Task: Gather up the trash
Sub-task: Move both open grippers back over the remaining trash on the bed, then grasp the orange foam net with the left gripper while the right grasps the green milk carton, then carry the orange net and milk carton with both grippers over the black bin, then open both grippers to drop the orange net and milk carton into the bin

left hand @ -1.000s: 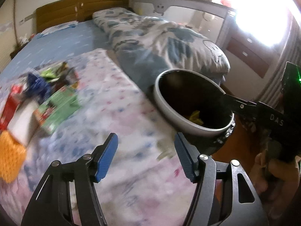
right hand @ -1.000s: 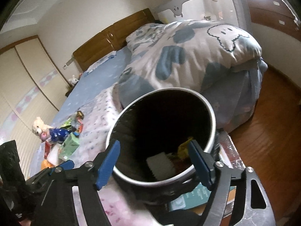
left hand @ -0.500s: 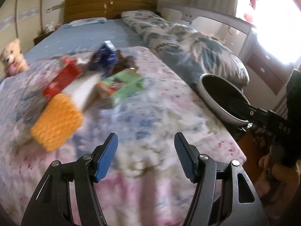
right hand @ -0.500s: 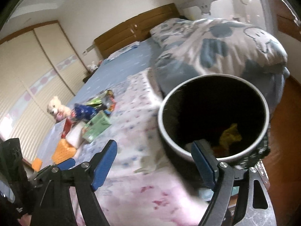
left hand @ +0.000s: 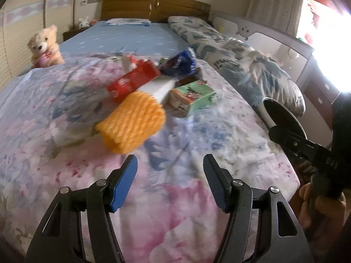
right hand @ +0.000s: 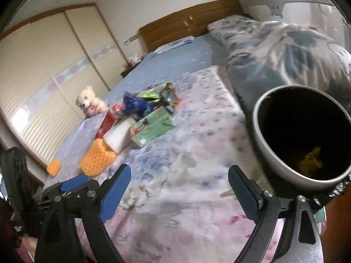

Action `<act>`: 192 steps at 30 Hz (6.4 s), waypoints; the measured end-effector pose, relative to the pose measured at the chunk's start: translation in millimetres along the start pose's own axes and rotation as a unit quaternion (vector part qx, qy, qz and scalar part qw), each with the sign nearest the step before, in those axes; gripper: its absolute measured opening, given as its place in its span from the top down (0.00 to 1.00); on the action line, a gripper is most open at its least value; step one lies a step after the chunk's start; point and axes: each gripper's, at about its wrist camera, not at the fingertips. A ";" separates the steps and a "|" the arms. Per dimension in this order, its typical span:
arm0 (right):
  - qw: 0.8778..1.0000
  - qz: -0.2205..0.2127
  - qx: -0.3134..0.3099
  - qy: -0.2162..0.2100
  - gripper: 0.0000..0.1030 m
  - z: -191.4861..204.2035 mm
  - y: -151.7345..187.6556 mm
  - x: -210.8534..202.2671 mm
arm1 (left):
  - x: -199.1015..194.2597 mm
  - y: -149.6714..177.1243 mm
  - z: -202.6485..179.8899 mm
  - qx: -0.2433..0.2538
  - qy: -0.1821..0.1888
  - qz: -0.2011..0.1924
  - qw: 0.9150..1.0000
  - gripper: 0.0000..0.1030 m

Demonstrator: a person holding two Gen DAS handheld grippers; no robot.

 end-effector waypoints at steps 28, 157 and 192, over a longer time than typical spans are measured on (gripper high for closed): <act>0.989 0.063 -0.135 -0.011 0.01 49.1 -40.8 94.0 | 21.1 -29.2 63.6 -0.034 -0.027 0.014 0.999 0.25; 0.984 -0.052 0.138 0.104 0.54 -154.9 -21.8 -76.7 | 58.8 -53.9 -225.7 0.195 0.139 0.032 0.970 0.73; 0.981 -0.033 0.153 0.118 0.49 -189.6 -43.1 -52.1 | 97.2 -72.1 -247.8 0.188 0.126 0.048 0.973 0.46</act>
Point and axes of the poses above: each gripper's, at about its wrist camera, not at the fingertips, and x roughly the way its jaws point, z to its left, y to its underside
